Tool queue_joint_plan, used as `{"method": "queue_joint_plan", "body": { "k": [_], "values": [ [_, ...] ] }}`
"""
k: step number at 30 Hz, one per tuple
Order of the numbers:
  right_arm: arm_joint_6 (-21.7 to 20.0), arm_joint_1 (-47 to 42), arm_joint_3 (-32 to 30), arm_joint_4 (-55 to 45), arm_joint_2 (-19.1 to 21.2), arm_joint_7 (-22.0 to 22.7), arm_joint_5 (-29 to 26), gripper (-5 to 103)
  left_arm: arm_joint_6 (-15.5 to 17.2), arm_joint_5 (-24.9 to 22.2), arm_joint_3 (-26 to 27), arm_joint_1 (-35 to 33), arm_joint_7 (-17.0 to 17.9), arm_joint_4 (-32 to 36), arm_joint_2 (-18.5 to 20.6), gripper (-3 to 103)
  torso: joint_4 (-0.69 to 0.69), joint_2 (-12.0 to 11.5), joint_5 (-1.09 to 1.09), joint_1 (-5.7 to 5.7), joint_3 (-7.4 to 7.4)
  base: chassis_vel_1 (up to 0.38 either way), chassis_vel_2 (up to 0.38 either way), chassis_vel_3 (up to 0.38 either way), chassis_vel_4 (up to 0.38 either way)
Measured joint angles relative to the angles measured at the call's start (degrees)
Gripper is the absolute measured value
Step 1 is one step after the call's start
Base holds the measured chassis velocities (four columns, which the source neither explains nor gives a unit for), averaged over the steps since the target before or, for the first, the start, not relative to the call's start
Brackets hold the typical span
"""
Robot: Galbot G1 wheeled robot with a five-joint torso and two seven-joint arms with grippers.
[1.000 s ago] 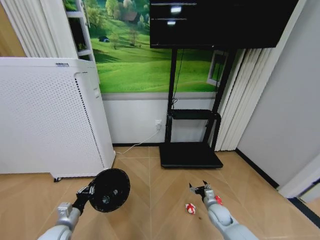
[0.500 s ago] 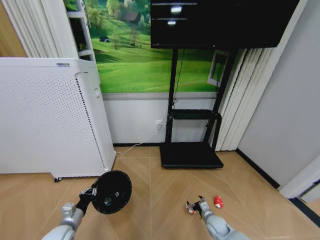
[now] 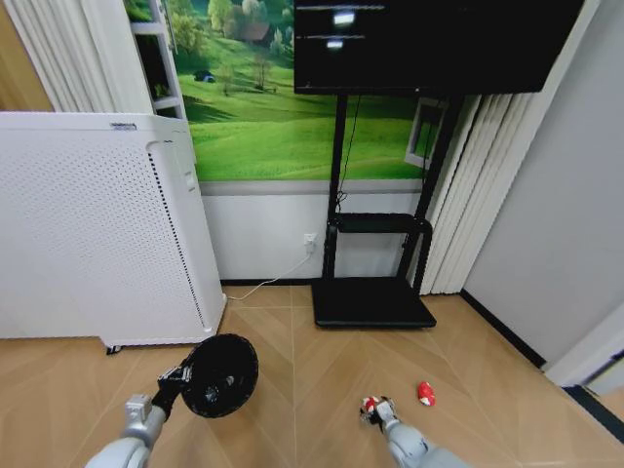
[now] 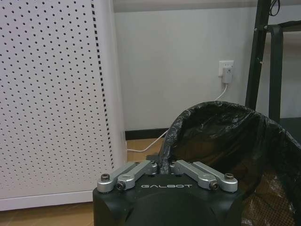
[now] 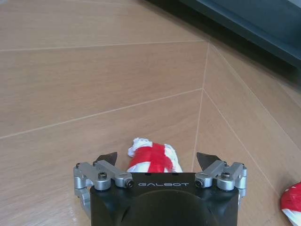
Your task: Pick up the trash bin and place the garbage on the floor into it.
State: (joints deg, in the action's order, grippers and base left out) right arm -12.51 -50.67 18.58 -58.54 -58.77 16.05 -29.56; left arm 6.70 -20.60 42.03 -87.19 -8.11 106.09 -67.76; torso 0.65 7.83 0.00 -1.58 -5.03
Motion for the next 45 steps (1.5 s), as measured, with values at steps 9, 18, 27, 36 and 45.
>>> {"method": "queue_joint_plan", "body": {
  "k": [9,18,27,36,45],
  "values": [
    [-1.21,1.76,0.42,4.96,-0.94,0.72,1.02,94,-0.22,0.28,-0.43,0.38,-0.05,-0.62,-0.11,5,0.01,0.00,0.00,0.00,0.00,0.000,0.000,0.000,0.000],
    [-1.71,1.12,-0.01,6.10,-1.51,-0.01,1.91,82,-0.23,0.52,-0.55,0.79,-0.05,-1.15,-0.03,5,0.02,0.02,-0.08,0.02,0.02,0.000,0.000,0.000,0.000],
    [-0.66,1.31,-0.16,6.87,-2.22,-1.15,2.07,50,-0.55,0.73,-0.51,0.58,-0.10,-1.34,-0.05,5,-0.03,0.02,0.03,0.02,0.00,0.000,0.000,0.000,0.000],
    [-0.77,0.33,-0.24,4.38,0.30,-1.01,1.12,32,-0.76,0.79,-0.50,0.69,-0.14,-1.59,-0.14,5,0.01,-0.01,0.05,0.00,-0.02,0.000,0.000,0.000,0.000],
    [-2.84,-3.10,-5.63,-11.38,6.50,0.83,-2.25,32,-0.77,1.25,-2.74,2.33,0.22,-2.01,-0.67,5,-0.01,-0.01,0.03,0.00,-0.01,0.000,0.000,0.000,0.000]
  ]
}}
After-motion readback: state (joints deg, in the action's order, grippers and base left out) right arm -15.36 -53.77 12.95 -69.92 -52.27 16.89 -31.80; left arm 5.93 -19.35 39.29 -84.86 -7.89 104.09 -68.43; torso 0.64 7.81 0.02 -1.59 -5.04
